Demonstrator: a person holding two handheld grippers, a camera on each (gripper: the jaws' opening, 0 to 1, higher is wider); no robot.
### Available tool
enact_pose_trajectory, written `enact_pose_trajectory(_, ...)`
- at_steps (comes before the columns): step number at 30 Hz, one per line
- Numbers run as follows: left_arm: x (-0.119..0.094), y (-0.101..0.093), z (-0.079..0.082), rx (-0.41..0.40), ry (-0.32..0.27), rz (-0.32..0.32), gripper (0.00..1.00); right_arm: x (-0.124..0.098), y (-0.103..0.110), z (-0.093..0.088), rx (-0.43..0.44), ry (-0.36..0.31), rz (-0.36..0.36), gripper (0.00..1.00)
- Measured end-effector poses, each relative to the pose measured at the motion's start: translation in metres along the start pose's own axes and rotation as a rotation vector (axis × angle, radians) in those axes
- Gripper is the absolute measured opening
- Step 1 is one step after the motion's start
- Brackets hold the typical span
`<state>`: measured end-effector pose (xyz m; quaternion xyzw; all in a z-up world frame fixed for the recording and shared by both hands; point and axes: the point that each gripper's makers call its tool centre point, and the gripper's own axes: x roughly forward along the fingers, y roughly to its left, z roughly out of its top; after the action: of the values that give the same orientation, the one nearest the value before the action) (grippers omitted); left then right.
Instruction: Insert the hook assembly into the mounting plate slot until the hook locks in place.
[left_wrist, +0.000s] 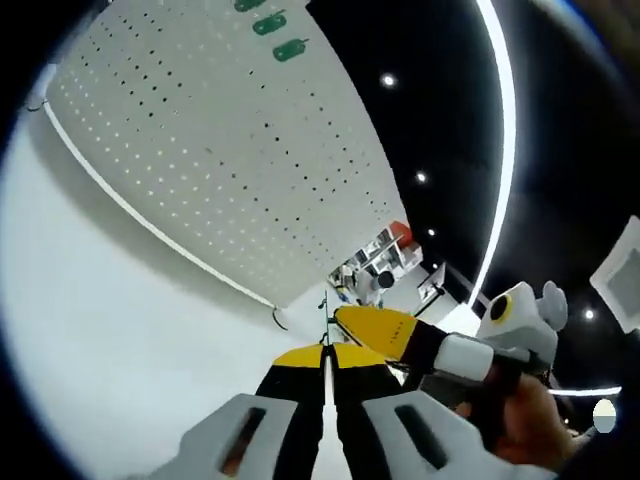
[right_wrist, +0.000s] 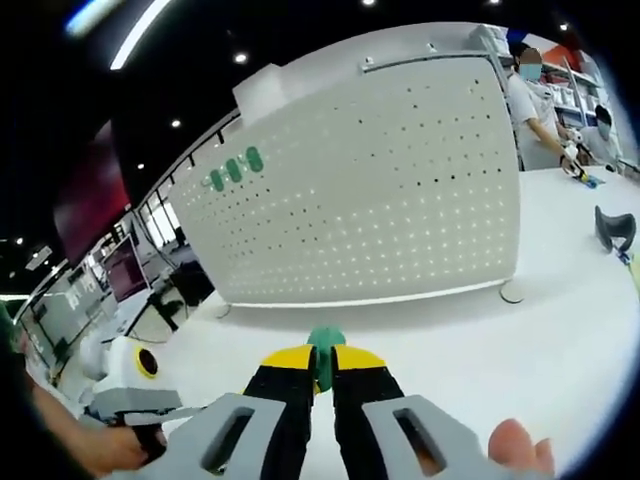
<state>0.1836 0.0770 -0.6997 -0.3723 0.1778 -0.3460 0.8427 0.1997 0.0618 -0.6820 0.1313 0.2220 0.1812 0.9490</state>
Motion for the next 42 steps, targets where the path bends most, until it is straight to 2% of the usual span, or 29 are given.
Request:
enact_pose_trajectory(2,-0.001,-0.003,0.0,0.054,0.007,-0.014,0.01,-0.001,0.0,-0.002,0.006,0.007,0.003,0.04)
enact_pose_trajectory(3,-0.002,-0.002,0.0,0.11,0.012,-0.005,0.01,-0.001,-0.001,-0.002,0.011,0.005,0.005,0.03)
enact_pose_trajectory(10,-0.007,-0.004,0.002,0.246,0.021,-0.029,0.01,-0.004,0.003,-0.005,0.073,0.024,0.044,0.04)
enact_pose_trajectory(16,-0.009,-0.007,0.007,0.336,0.021,-0.064,0.01,-0.007,0.007,-0.004,0.087,0.027,0.067,0.04)
enact_pose_trajectory(18,-0.009,-0.009,0.011,0.409,0.019,-0.084,0.01,-0.008,0.009,-0.003,0.083,0.03,0.072,0.04)
enact_pose_trajectory(23,-0.011,-0.01,0.012,0.485,0.044,-0.119,0.01,-0.01,0.01,-0.006,0.073,0.042,0.082,0.04)
enact_pose_trajectory(27,-0.012,-0.01,0.013,0.478,0.045,-0.123,0.01,-0.011,0.014,-0.003,0.096,0.023,0.104,0.05)
enact_pose_trajectory(34,-0.012,-0.012,0.013,0.462,0.034,-0.124,0.01,-0.013,0.013,0.003,0.098,-0.002,0.101,0.04)
enact_pose_trajectory(42,-0.012,-0.013,0.013,0.447,0.032,-0.121,0.01,-0.012,0.014,0.003,0.1,0.0,0.106,0.03)
